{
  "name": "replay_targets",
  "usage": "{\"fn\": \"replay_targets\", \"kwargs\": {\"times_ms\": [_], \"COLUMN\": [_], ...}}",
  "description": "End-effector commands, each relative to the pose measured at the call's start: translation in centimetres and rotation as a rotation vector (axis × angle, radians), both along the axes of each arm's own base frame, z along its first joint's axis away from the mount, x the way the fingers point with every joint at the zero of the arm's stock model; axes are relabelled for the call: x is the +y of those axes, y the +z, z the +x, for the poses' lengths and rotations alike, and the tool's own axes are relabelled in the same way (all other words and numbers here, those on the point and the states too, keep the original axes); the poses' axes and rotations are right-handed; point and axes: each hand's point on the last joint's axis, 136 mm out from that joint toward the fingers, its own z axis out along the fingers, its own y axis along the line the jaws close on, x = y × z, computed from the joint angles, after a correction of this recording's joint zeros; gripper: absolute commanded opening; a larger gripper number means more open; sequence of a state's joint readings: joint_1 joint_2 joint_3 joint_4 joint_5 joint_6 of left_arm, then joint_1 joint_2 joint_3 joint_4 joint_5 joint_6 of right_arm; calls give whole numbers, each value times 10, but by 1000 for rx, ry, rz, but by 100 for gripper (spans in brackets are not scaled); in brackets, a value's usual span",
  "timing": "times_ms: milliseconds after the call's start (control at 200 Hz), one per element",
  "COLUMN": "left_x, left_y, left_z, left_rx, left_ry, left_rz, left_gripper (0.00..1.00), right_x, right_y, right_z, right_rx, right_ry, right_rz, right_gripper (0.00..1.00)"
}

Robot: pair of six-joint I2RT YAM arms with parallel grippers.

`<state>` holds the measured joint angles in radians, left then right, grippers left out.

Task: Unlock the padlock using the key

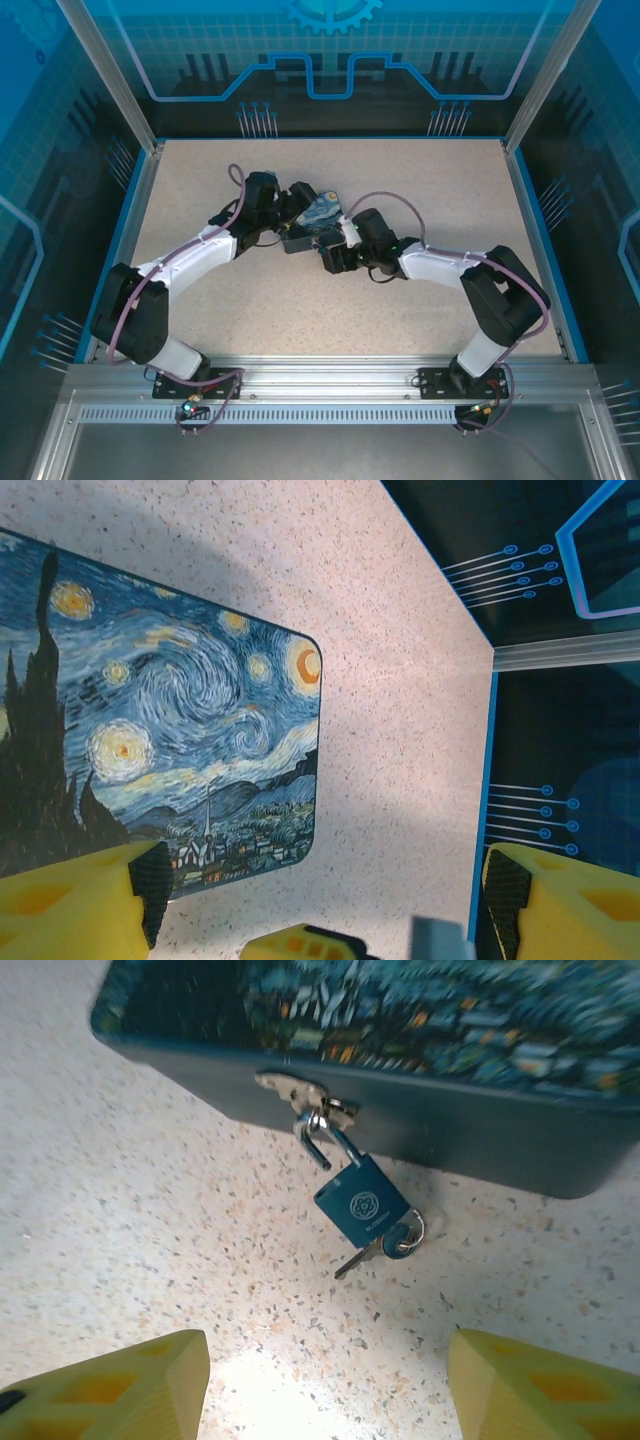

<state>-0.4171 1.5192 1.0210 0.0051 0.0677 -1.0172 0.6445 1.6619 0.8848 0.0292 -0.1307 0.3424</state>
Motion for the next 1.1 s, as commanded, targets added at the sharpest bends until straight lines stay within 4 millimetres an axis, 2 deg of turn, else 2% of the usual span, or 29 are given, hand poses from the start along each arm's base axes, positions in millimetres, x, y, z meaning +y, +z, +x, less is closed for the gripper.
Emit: {"fn": "replay_targets", "kwargs": {"times_ms": [0, 255, 555, 790, 1090], "left_x": [8, 31, 57, 65, 67], "left_y": [-2, 1, 14, 15, 12], "left_z": [8, 11, 13, 12, 13], "left_rx": [8, 11, -13, -16, -11], "left_ry": [10, 67, 120, 136, 138], "left_rz": [9, -34, -56, -63, -66], "left_gripper": [83, 84, 84, 85, 85], "right_x": [2, 13, 28, 24, 25], "right_y": [-4, -18, -29, -39, -43], "right_z": [9, 15, 25, 35, 40], "right_rx": [-71, -146, -223, -244, -250], "right_ry": [25, 48, 43, -24, -34], "right_rz": [-131, -293, -449, -542, -545], "right_gripper": [64, 63, 62, 60, 55]}}
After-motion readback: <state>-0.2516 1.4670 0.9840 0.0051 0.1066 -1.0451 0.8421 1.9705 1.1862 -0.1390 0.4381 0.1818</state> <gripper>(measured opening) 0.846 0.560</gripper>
